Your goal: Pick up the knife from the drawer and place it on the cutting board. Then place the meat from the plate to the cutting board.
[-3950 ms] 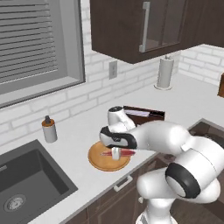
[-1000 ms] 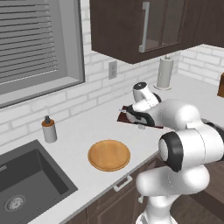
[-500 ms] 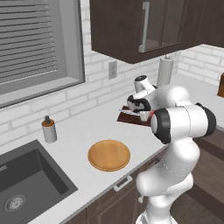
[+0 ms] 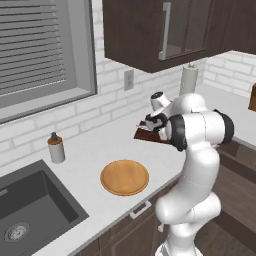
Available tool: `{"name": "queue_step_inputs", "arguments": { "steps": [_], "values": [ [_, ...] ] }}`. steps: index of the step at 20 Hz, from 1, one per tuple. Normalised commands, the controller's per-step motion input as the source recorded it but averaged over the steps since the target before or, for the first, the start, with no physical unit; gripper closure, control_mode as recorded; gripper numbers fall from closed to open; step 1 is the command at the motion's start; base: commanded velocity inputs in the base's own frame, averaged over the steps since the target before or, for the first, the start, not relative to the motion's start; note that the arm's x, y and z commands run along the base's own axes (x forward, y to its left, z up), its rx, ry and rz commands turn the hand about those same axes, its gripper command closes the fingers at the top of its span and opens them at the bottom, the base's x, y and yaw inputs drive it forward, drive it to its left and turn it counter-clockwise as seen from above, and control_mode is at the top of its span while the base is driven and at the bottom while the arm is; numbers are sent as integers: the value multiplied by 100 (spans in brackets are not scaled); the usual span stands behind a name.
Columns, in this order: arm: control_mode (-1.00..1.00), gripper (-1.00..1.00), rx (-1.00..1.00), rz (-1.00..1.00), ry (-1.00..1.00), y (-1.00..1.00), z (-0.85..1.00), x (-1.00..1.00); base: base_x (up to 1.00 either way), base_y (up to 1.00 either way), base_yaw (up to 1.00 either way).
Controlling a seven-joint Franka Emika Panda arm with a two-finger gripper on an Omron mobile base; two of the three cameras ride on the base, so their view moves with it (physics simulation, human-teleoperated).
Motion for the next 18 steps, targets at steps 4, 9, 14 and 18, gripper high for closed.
{"name": "queue_step_inputs", "arguments": {
  "steps": [4, 9, 14, 18],
  "values": [
    [-100, 100, -2, 0, 0, -38, -33, 35, 0, 0, 0],
    [-100, -100, 0, 0, 0, -4, -32, 62, 0, 0, 0],
    [-100, -100, 0, 1, -3, 0, -7, 31, 0, 0, 0],
    [-100, -100, 0, 0, -5, -2, 0, 0, 0, 0, 0]
  ]
}}
